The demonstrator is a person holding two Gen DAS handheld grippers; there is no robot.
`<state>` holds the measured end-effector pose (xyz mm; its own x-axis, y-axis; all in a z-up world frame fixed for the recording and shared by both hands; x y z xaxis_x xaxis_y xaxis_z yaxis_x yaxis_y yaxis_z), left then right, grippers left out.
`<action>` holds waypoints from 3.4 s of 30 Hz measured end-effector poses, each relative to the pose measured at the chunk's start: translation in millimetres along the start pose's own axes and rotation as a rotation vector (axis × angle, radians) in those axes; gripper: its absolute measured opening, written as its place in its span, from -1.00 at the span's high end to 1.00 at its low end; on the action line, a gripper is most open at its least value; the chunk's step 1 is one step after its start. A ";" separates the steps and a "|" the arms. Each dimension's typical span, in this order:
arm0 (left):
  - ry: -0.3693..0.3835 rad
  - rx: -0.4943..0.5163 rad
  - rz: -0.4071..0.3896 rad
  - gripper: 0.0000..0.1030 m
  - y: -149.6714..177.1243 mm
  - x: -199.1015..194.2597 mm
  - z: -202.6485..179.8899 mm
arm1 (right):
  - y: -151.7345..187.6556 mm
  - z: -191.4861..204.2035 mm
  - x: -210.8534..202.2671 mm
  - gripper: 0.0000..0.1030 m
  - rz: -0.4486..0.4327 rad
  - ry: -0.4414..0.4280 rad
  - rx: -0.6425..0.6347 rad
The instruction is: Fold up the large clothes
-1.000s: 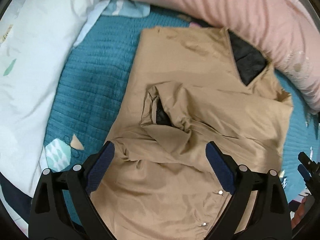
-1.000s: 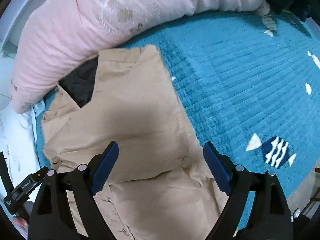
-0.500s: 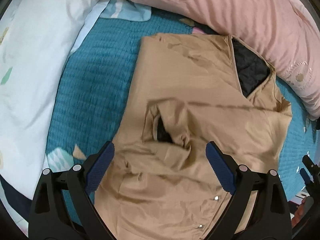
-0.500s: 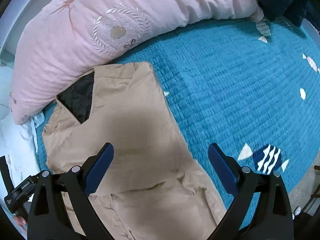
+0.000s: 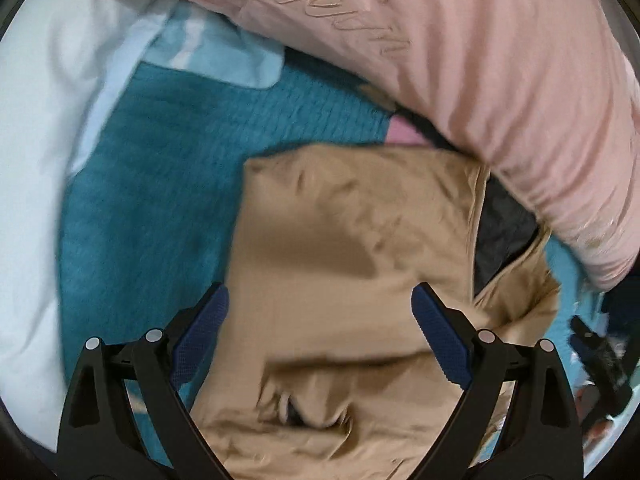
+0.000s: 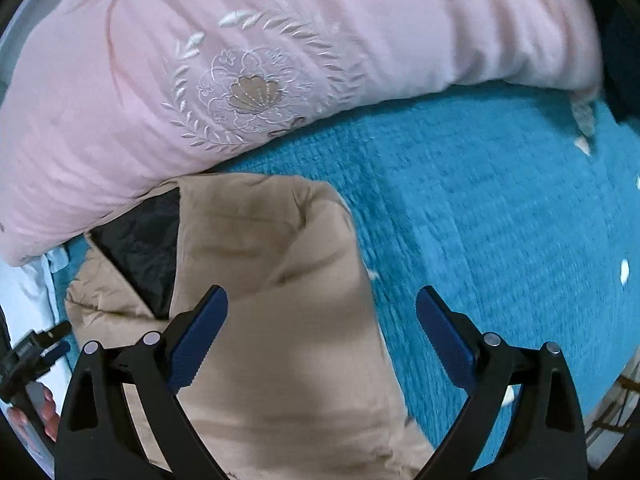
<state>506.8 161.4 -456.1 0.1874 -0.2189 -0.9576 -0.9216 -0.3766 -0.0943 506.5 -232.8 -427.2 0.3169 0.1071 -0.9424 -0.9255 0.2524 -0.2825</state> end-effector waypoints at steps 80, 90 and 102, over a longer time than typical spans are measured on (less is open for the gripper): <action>-0.050 0.281 -0.135 0.68 160.5 -167.8 -23.1 | 173.2 -16.4 -169.6 0.76 -0.036 -0.068 -0.142; -0.052 0.323 -0.185 0.67 216.8 -174.0 -4.1 | 227.5 -27.4 -176.8 0.76 -0.048 -0.077 -0.181; 0.038 0.276 -0.107 0.65 298.0 -143.8 40.9 | 313.5 -60.2 -146.4 0.75 0.003 -0.046 -0.199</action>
<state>191.3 117.5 -357.6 0.2961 -0.2268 -0.9278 -0.9526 -0.1411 -0.2695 157.5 -227.3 -388.6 0.3185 0.1527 -0.9355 -0.9479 0.0576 -0.3133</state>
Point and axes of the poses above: each gripper's, at about its wrist camera, not at the fingertips, and x roughly the way its jaws point, z to its left, y to its underside, the point moved 7 cm from there along x, roughly the way its jaws point, and after that the axes turned 7 degrees about -z, right-handed, at the moved point
